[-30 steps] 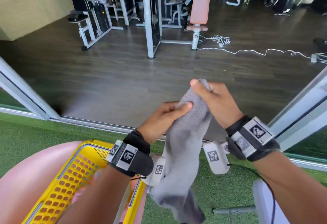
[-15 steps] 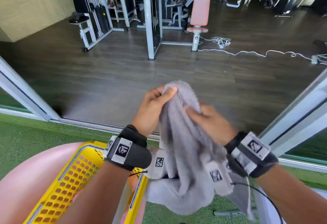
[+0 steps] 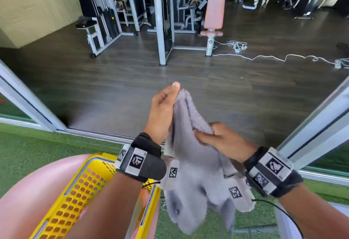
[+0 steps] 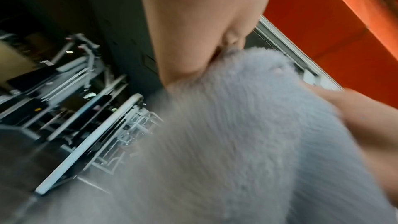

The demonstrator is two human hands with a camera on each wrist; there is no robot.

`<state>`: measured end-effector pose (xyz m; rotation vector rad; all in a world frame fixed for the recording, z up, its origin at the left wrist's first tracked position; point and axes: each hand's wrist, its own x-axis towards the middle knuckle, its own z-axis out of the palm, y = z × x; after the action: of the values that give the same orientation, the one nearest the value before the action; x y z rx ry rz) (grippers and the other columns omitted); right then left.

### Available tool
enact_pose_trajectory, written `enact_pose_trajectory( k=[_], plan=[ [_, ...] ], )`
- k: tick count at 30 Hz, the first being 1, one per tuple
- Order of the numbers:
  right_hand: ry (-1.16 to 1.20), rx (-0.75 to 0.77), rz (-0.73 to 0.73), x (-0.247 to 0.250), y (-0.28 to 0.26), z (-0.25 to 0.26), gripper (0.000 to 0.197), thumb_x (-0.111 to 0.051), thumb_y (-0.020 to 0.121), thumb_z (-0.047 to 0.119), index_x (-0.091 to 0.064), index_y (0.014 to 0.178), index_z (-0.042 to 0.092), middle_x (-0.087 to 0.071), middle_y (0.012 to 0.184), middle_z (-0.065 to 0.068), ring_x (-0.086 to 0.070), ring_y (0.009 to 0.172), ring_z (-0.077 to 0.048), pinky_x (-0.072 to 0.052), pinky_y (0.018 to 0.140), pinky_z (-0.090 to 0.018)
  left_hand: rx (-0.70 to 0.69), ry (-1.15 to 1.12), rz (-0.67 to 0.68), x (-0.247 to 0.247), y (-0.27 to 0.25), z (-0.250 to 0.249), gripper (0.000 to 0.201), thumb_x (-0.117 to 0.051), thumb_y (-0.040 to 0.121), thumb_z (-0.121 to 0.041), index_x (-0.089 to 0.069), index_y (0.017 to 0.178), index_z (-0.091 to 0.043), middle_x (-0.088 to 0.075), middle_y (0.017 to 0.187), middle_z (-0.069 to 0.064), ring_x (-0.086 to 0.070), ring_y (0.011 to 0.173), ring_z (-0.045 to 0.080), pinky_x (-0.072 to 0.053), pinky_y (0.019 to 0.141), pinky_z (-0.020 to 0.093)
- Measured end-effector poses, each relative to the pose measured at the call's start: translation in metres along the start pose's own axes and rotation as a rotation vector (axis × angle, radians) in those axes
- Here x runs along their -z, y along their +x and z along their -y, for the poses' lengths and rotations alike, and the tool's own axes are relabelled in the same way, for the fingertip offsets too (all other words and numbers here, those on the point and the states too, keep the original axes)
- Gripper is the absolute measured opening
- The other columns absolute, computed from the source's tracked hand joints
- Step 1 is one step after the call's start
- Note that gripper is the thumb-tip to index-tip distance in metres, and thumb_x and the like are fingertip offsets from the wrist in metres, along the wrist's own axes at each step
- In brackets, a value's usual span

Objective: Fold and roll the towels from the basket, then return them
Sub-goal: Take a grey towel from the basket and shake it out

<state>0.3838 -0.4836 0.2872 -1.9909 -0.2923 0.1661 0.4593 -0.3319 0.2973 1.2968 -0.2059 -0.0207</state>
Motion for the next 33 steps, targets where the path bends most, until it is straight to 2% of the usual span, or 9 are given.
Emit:
enact_pose_trajectory(
  k=[5,11,14,17,21,23,27,30,33],
  plan=[
    [0.104,0.188,-0.457,0.040,0.025,0.019,0.032,-0.060,0.091,0.022,-0.056,0.082,-0.008,-0.049,0.070,-0.022,-0.043,0.071,-0.014,-0.036,0.064,-0.034,0.144,0.293,0.464,-0.012,-0.025,0.010,0.049,-0.049,0.097,-0.040,-0.064,0.088,0.005,-0.061,0.076,0.003,-0.052,0.072,0.013,-0.043,0.066,0.030],
    [-0.002,-0.049,-0.069,0.011,0.008,0.007,0.037,-0.056,0.095,0.013,-0.049,0.059,0.020,-0.043,0.048,0.016,-0.035,0.047,0.005,-0.029,0.049,-0.014,0.068,-0.199,0.078,0.001,0.004,0.009,0.025,-0.057,0.095,-0.027,-0.062,0.081,-0.007,-0.062,0.081,0.014,-0.057,0.079,0.024,-0.047,0.081,0.040],
    [0.127,0.135,-0.355,0.039,0.020,0.016,0.020,-0.061,0.091,0.012,-0.063,0.073,0.006,-0.055,0.067,0.003,-0.046,0.064,-0.005,-0.038,0.060,-0.022,0.110,0.015,0.339,0.000,-0.010,0.026,0.046,-0.055,0.094,-0.044,-0.063,0.108,-0.001,-0.064,0.110,0.016,-0.058,0.105,0.026,-0.044,0.096,0.044],
    [0.150,0.266,-0.546,0.062,0.034,0.020,0.008,-0.061,0.087,0.006,-0.066,0.084,0.011,-0.061,0.078,0.002,-0.053,0.076,-0.006,-0.042,0.072,-0.023,0.106,0.138,0.415,-0.004,-0.018,0.022,0.037,-0.058,0.091,-0.036,-0.066,0.094,-0.001,-0.065,0.090,0.010,-0.060,0.082,0.018,-0.048,0.074,0.030],
    [-0.190,0.086,-0.211,0.047,0.022,-0.012,0.035,-0.065,0.089,0.019,-0.045,0.061,0.017,-0.034,0.061,0.005,-0.032,0.057,-0.003,-0.026,0.055,-0.023,0.015,-0.242,0.058,0.009,0.002,-0.005,0.020,-0.051,0.096,-0.015,-0.064,0.084,-0.005,-0.067,0.078,0.007,-0.061,0.072,0.016,-0.050,0.070,0.027],
    [-0.146,0.037,-0.075,0.047,0.015,-0.015,0.042,-0.065,0.089,0.022,-0.037,0.059,0.015,-0.028,0.062,0.004,-0.029,0.059,-0.006,-0.022,0.055,-0.025,0.040,-0.249,0.099,0.015,0.005,-0.004,0.014,-0.050,0.096,-0.014,-0.061,0.093,-0.005,-0.069,0.084,0.004,-0.064,0.078,0.012,-0.052,0.073,0.024],
    [0.083,0.264,-0.373,0.071,0.023,0.016,0.018,-0.065,0.089,0.017,-0.065,0.081,0.001,-0.061,0.079,-0.004,-0.053,0.078,-0.010,-0.042,0.074,-0.028,0.043,0.212,0.536,-0.002,-0.013,0.012,0.022,-0.060,0.092,-0.020,-0.062,0.107,-0.004,-0.064,0.097,-0.004,-0.058,0.092,0.008,-0.047,0.084,0.022],
    [0.010,0.225,-0.334,0.069,0.028,0.022,0.011,-0.068,0.088,0.018,-0.069,0.081,0.010,-0.064,0.076,0.001,-0.053,0.073,-0.005,-0.043,0.069,-0.021,0.031,0.069,0.352,-0.012,-0.011,0.003,0.015,-0.056,0.094,-0.010,-0.064,0.084,-0.002,-0.062,0.072,-0.003,-0.055,0.065,0.007,-0.044,0.061,0.018],
    [-0.114,0.040,-0.095,0.064,0.024,0.000,0.045,-0.071,0.084,0.032,-0.045,0.063,0.002,-0.034,0.063,-0.004,-0.032,0.061,-0.014,-0.025,0.057,-0.031,0.036,-0.155,0.193,0.004,0.006,0.003,0.012,-0.058,0.089,-0.010,-0.069,0.085,-0.008,-0.064,0.085,0.014,-0.057,0.084,0.023,-0.045,0.077,0.032]
  ],
)
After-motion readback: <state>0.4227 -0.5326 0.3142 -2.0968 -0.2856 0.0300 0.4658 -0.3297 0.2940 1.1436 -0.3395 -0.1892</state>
